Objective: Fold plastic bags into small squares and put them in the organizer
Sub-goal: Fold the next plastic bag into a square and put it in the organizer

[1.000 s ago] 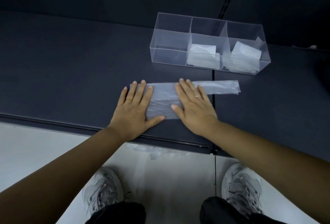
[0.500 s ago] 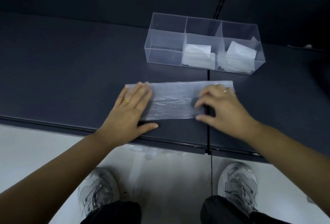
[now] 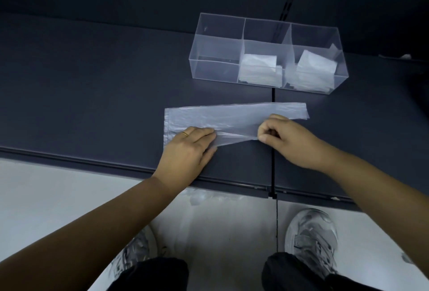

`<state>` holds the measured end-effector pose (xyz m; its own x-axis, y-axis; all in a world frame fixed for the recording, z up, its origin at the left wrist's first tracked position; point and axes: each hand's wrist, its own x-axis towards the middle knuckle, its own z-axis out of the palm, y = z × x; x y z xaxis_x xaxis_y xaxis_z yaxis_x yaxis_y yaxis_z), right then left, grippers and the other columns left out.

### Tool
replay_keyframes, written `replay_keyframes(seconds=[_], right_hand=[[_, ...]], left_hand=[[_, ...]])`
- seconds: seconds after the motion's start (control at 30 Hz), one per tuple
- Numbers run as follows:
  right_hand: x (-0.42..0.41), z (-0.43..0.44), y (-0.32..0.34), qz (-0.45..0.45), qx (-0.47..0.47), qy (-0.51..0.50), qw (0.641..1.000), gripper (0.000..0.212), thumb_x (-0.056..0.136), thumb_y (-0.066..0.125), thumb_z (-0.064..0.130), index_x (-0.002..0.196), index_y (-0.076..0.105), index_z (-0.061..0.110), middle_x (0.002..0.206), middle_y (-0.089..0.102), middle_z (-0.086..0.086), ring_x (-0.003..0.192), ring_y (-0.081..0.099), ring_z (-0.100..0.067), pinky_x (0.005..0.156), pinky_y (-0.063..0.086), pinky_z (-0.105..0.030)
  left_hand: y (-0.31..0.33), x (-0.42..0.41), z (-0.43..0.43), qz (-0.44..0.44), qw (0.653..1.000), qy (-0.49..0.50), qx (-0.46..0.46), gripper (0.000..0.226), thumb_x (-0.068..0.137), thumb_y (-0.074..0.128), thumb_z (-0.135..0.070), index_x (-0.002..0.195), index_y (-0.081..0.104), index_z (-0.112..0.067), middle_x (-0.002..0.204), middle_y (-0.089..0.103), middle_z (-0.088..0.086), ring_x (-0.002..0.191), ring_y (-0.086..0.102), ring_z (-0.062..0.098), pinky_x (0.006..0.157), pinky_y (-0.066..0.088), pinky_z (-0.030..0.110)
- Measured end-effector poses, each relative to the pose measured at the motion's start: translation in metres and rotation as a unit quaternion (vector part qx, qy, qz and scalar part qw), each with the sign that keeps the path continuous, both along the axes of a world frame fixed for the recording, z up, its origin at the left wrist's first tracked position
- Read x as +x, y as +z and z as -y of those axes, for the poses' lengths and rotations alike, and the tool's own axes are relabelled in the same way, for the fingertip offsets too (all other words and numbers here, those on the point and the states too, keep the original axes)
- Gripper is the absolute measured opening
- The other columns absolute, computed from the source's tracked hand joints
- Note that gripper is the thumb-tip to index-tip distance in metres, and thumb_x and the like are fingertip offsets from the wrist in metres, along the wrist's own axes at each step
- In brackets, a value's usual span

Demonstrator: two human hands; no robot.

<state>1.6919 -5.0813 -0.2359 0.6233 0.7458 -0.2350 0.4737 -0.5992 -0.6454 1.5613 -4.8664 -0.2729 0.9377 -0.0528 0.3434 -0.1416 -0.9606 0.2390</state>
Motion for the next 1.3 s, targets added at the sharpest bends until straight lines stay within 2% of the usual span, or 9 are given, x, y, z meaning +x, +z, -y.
replay_keyframes(seconds=[0.13, 0.23, 0.3, 0.47, 0.67, 0.9, 1.03, 1.13, 1.3], right_hand=[[-0.005, 0.006, 0.011, 0.026, -0.016, -0.022, 0.999, 0.01, 0.086, 0.064, 0.034, 0.093, 0.058, 0.028, 0.103, 0.05, 0.011, 0.096, 0.047, 0.002, 0.092, 0.037, -0.025], [-0.025, 0.001, 0.013, 0.148, -0.046, 0.01, 0.988, 0.084, 0.064, 0.059, 0.073, 0.134, 0.04, 0.03, 0.137, 0.035, 0.012, 0.13, 0.026, -0.007, 0.111, 0.014, -0.029], [-0.046, -0.009, 0.005, 0.212, -0.066, 0.068, 0.973, 0.095, 0.062, 0.062, 0.072, 0.141, 0.036, 0.027, 0.145, 0.034, 0.008, 0.137, 0.025, -0.012, 0.114, 0.007, -0.031], [-0.05, -0.019, -0.012, 0.294, 0.026, 0.007, 0.955, 0.015, 0.073, 0.079, 0.017, 0.083, 0.069, 0.018, 0.095, 0.067, 0.005, 0.101, 0.059, -0.024, 0.098, 0.027, -0.03], [-0.011, 0.001, -0.01, -0.068, 0.139, -0.179, 0.972, 0.013, 0.087, 0.068, 0.012, 0.078, 0.065, 0.022, 0.076, 0.071, 0.011, 0.074, 0.063, 0.003, 0.076, 0.044, -0.008], [0.001, -0.019, -0.025, -0.068, 0.136, -0.318, 0.936, 0.015, 0.086, 0.07, 0.022, 0.072, 0.064, 0.022, 0.064, 0.068, 0.013, 0.046, 0.053, 0.006, 0.053, 0.043, -0.006], [0.005, -0.027, -0.024, -0.046, 0.104, -0.336, 0.935, 0.02, 0.083, 0.073, 0.023, 0.065, 0.064, 0.025, 0.066, 0.066, 0.014, 0.055, 0.058, 0.005, 0.062, 0.048, -0.018], [0.007, -0.03, -0.023, -0.04, 0.079, -0.331, 0.939, 0.023, 0.082, 0.074, 0.023, 0.061, 0.065, 0.024, 0.063, 0.065, 0.012, 0.062, 0.06, -0.004, 0.068, 0.052, -0.031], [0.008, -0.035, -0.018, -0.008, 0.032, -0.319, 0.947, 0.025, 0.085, 0.07, 0.023, 0.06, 0.063, 0.022, 0.064, 0.068, 0.002, 0.066, 0.062, -0.016, 0.073, 0.057, -0.04]], left_hand=[[-0.001, -0.001, 0.0, 0.035, 0.999, -0.034, 0.011, 0.026, 0.069, 0.081, 0.005, 0.093, 0.076, -0.003, 0.098, 0.074, 0.009, 0.083, 0.071, 0.026, 0.075, 0.058, 0.032], [0.003, -0.007, 0.004, 0.03, 0.999, -0.044, 0.007, 0.016, 0.074, 0.077, 0.0, 0.089, 0.076, -0.005, 0.094, 0.074, 0.007, 0.079, 0.07, 0.025, 0.072, 0.057, 0.029], [0.007, -0.011, 0.007, 0.016, 0.999, -0.047, 0.01, 0.019, 0.071, 0.079, 0.001, 0.088, 0.075, -0.005, 0.093, 0.074, 0.006, 0.077, 0.07, 0.025, 0.069, 0.058, 0.029], [0.014, -0.02, 0.007, -0.016, 0.999, -0.031, -0.018, 0.014, 0.075, 0.077, -0.001, 0.088, 0.075, -0.006, 0.09, 0.075, 0.004, 0.076, 0.069, 0.025, 0.065, 0.058, 0.034], [0.024, -0.035, -0.036, -0.122, 0.95, 0.153, -0.242, 0.011, 0.088, 0.069, -0.019, 0.093, 0.077, -0.02, 0.089, 0.074, -0.01, 0.083, 0.067, 0.003, 0.077, 0.048, 0.015], [0.024, -0.018, -0.077, -0.179, 0.806, 0.291, -0.484, 0.017, 0.089, 0.066, -0.02, 0.075, 0.073, -0.024, 0.064, 0.071, -0.006, 0.064, 0.064, 0.006, 0.054, 0.049, 0.012], [0.022, -0.018, -0.065, -0.074, 0.869, 0.367, -0.325, 0.012, 0.093, 0.058, -0.017, 0.097, 0.069, -0.016, 0.096, 0.068, 0.0, 0.078, 0.06, 0.013, 0.072, 0.045, 0.019], [0.023, -0.023, -0.02, 0.051, 0.962, 0.21, -0.164, 0.023, 0.093, 0.049, -0.013, 0.11, 0.063, -0.009, 0.108, 0.058, 0.011, 0.099, 0.052, 0.027, 0.092, 0.039, 0.034], [0.001, -0.017, 0.024, -0.195, 0.978, 0.064, 0.038, 0.073, 0.094, 0.01, -0.06, 0.152, 0.02, -0.015, 0.16, 0.014, 0.007, 0.148, 0.005, 0.027, 0.119, 0.007, 0.049]])
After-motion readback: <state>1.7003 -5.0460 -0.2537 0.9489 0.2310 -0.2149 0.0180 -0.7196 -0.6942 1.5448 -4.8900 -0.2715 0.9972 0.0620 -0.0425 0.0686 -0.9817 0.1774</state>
